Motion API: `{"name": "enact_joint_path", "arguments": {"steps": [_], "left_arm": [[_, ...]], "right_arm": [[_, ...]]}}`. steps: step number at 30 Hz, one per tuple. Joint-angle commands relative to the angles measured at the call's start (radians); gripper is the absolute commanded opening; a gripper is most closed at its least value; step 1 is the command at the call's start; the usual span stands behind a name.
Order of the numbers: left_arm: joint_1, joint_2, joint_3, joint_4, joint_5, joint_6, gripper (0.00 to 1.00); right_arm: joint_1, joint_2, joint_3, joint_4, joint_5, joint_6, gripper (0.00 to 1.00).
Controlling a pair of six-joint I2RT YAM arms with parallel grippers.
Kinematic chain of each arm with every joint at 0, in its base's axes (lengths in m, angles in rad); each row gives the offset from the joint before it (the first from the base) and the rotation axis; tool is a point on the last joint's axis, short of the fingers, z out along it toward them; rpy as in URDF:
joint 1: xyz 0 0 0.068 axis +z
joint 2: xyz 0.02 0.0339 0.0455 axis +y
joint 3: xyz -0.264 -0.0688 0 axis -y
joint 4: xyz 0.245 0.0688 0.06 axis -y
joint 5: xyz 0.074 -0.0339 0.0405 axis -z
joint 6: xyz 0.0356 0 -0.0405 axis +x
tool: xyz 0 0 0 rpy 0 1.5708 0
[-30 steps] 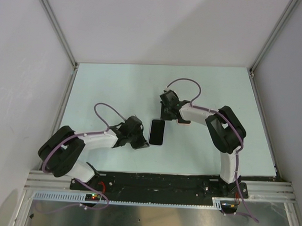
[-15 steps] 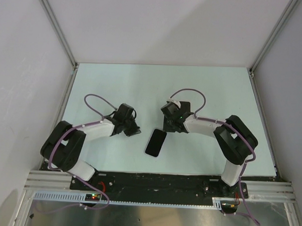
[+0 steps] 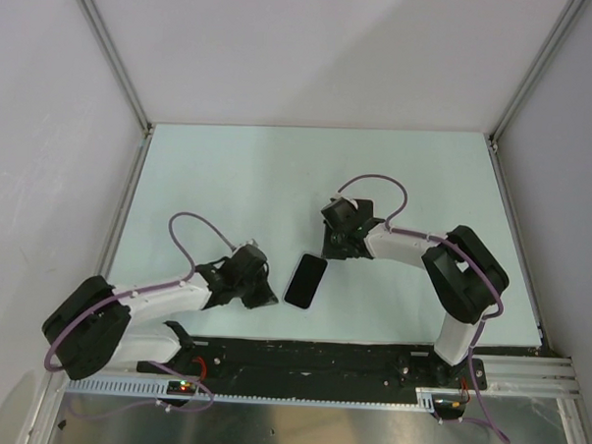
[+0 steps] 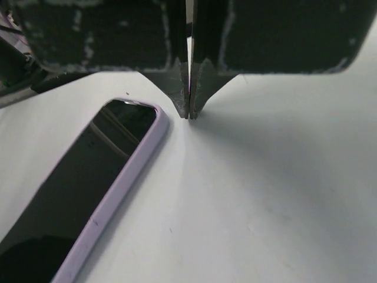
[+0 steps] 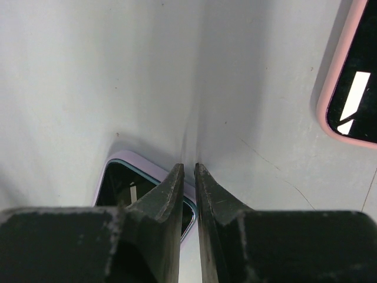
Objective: Put the phone into the phone case
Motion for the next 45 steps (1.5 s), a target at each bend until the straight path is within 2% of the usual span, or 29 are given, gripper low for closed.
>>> {"name": "enact_joint_path", "arguments": {"steps": [1, 6, 13, 26, 33, 45], "left_arm": [[-0.087, 0.043, 0.025, -0.009, -0.024, -0.073, 0.00], [-0.142, 0.097, 0.073, -0.003, -0.015, -0.089, 0.00], [-0.134, 0.159, 0.123, -0.003, -0.025, -0.081, 0.00], [0.065, 0.300, 0.293, -0.005, -0.026, 0.081, 0.00], [0.133, 0.409, 0.421, -0.008, -0.021, 0.140, 0.00], [0.250, 0.502, 0.590, -0.065, -0.010, 0.222, 0.00]], "right_arm": [[-0.009, 0.041, -0.001, -0.082, -0.030, -0.030, 0.19], [-0.017, 0.037, 0.003, -0.082, -0.037, -0.038, 0.19], [-0.015, 0.023, 0.005, -0.093, -0.041, -0.046, 0.19], [0.015, 0.032, 0.001, -0.114, -0.023, -0.029, 0.18], [0.006, 0.018, -0.009, -0.131, 0.001, -0.023, 0.18], [0.006, -0.029, -0.086, -0.115, 0.002, 0.008, 0.18]]}}
